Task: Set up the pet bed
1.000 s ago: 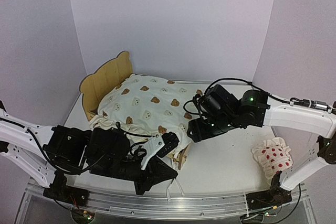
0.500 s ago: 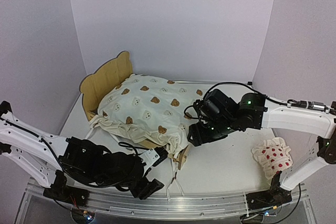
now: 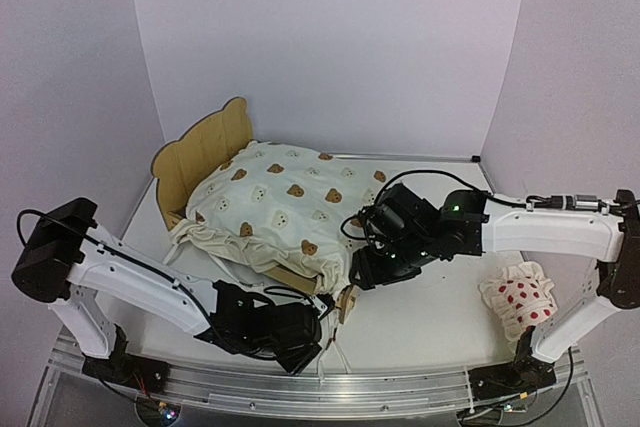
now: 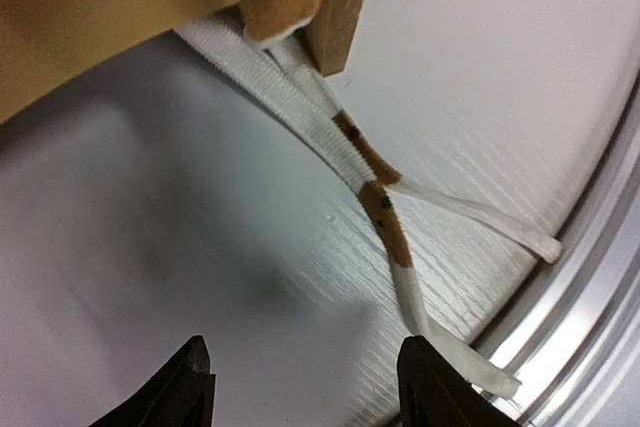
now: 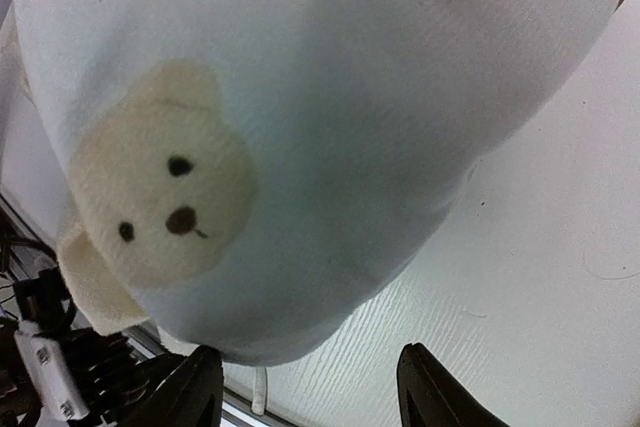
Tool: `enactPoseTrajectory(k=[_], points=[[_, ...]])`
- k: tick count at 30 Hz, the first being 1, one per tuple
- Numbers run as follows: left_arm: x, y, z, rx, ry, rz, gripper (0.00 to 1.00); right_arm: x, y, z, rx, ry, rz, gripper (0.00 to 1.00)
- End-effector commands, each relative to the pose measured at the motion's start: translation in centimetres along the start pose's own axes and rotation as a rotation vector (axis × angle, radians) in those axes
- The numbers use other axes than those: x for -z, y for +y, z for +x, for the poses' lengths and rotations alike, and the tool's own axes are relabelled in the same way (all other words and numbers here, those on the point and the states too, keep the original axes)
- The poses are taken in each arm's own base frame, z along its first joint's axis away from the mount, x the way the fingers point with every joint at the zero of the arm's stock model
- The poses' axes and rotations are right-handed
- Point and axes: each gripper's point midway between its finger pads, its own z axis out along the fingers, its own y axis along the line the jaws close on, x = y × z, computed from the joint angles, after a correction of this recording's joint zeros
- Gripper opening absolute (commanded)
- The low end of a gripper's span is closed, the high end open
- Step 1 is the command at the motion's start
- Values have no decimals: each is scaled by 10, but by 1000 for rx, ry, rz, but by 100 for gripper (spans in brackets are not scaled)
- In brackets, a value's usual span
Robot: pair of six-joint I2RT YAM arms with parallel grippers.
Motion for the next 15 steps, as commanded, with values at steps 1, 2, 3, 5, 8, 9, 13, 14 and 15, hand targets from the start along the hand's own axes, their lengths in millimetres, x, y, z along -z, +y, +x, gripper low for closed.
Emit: enactPoseTrajectory(k=[1,2,3,5,8,9,13,14,15], points=[[-13,-15,-26,28,-13,96,63,-16,3,10,-8,34,-13,59],[-15,-18,-26,21,-9,107,62,-18,2,12,-10,38,-10,58],[-16,-21,-26,16,-6,118,62,-21,1,14,-12,42,-8,58],[-19,-24,-26,6,-1,126,62,-26,1,16,-11,51,-6,58],[-21,-24,-28,4,2,115,62,-34,1,18,-7,61,1,57],[-20,-25,-29,4,2,119,63,-37,2,18,-4,63,0,57],[-18,-27,-28,3,15,134,64,-43,2,17,3,64,8,57],[-19,-27,-26,2,21,134,64,-43,2,16,4,60,10,57],[-19,-27,-25,1,28,133,64,-41,1,15,5,53,11,57]])
